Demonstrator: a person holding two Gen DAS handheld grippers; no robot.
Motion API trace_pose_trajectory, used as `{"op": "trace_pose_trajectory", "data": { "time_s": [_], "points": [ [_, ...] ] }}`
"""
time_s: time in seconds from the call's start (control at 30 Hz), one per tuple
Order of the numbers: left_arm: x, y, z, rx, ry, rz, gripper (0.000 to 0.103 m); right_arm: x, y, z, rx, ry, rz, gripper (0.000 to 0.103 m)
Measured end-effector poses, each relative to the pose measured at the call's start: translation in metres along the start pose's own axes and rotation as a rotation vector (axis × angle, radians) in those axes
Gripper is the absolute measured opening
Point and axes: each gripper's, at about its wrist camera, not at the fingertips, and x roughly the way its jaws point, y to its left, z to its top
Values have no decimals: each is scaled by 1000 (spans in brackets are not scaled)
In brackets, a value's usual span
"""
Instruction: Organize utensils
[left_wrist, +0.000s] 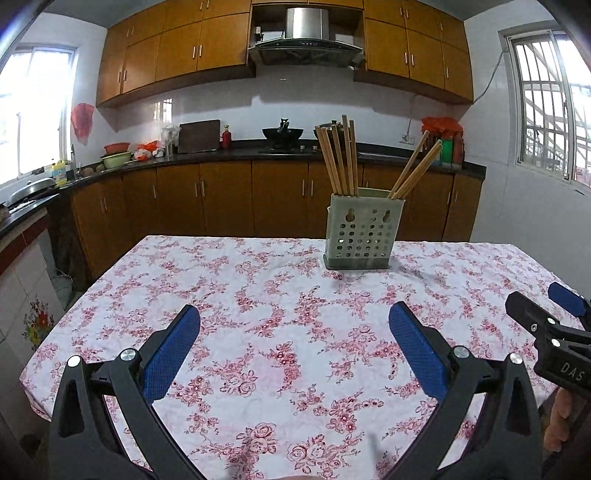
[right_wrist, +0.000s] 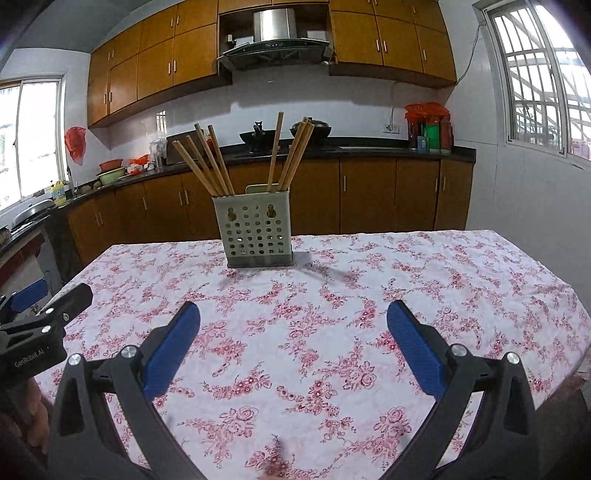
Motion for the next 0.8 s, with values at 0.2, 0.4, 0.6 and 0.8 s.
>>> {"op": "trace_pose_trajectory", "data": {
  "time_s": [0.2, 0.4, 0.6, 0.8],
  "points": [
    [-1, -3, 1, 10, 0, 1, 101, 0, -1, 1, 3, 0, -2, 99],
    [-1, -4, 1, 7, 4, -1, 101, -1, -1, 1, 2, -1, -4, 99],
    [-1, -4, 1, 6, 3, -1, 101, -2, -1, 1, 5, 2, -5, 99],
    [-1, -5, 1, 5, 3, 0, 101, -2, -1, 2, 6, -1, -7, 99]
  ]
}}
